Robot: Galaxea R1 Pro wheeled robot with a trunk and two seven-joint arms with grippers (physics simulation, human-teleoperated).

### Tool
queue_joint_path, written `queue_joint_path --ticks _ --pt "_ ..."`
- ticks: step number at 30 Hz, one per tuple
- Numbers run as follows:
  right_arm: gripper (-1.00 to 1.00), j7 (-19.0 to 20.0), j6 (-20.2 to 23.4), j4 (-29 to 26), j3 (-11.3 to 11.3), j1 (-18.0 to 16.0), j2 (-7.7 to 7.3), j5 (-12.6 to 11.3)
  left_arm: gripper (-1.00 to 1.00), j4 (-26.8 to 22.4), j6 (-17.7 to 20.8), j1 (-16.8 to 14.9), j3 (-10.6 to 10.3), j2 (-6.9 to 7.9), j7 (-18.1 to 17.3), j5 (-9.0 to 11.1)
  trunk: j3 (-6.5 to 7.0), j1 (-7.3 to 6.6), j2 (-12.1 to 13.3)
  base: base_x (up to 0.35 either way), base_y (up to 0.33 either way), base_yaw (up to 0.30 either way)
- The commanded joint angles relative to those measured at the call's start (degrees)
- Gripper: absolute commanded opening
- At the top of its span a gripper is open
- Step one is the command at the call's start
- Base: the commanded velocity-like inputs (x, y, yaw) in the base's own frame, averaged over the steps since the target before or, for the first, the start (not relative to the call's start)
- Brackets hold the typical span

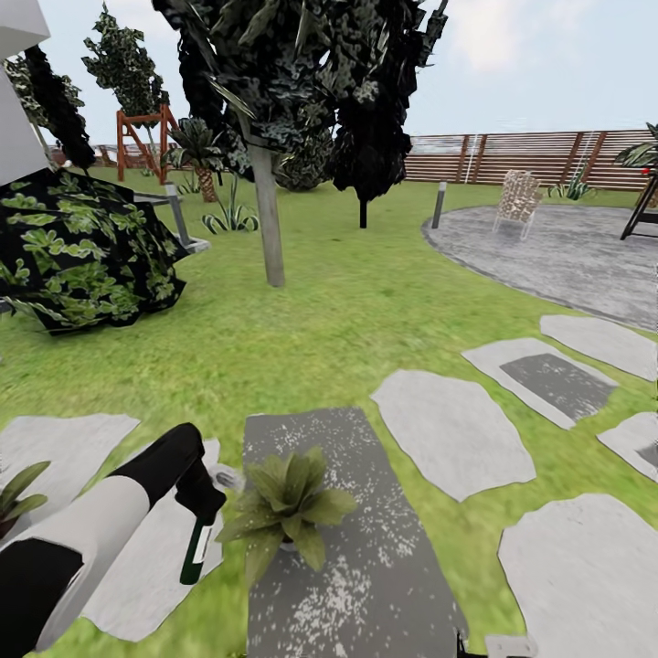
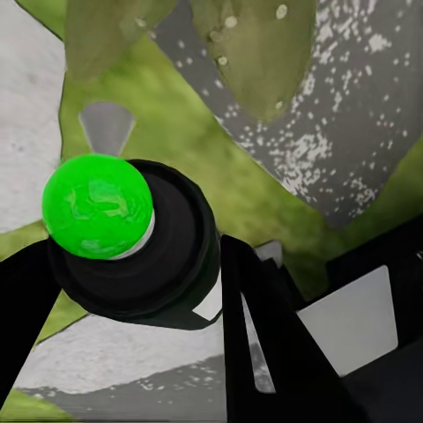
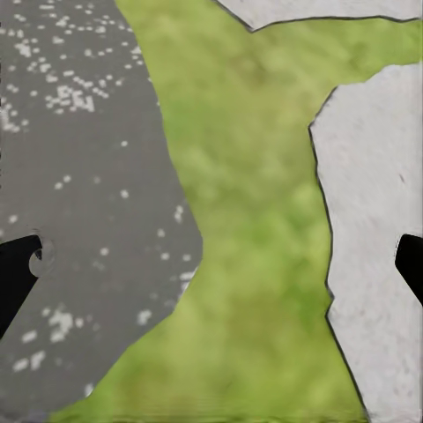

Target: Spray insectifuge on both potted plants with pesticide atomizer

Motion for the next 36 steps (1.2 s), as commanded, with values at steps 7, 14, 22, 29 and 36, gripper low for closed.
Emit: queue_joint_path --ticks 7,14,22,29,36 --pt "1.00 -0.1 -0.2 0.0 0.5 0.0 0.00 -0.6 -1.00 -0.8 0.3 -2.7 -0.1 -0.67 -0.6 -0.3 -0.05 -0.04 0.0 -0.084 0.000 0.000" --pt "1.00 -0.1 -0.2 0.0 0.5 0.0 0.00 -0.6 -1.00 -0.7 0.4 -6.4 -0.1 -2.11 -1.3 -0.2 -0.05 -0.04 0.0 -0.001 0.000 0.000" --pt "1.00 -0.1 -0.2 0.0 0.6 0.1 0.00 -0.6 -1.00 0.1 0.3 -6.6 -0.3 -1.90 -1.9 -0.2 -0.05 -0.04 0.0 0.135 0.016 0.000" --pt "1.00 -0.1 -0.2 0.0 0.5 0.1 0.00 -0.6 -1.00 0.2 0.3 -6.3 -0.4 -1.97 -1.9 -0.2 -0.05 -0.04 0.0 0.076 0.014 -0.140" --pt "1.00 -0.1 -0.2 0.0 0.5 0.1 0.00 -0.6 -1.00 0.2 0.3 -5.8 -0.4 -1.97 -2.6 -3.8 -0.05 -0.04 0.0 0.002 0.000 -0.221"
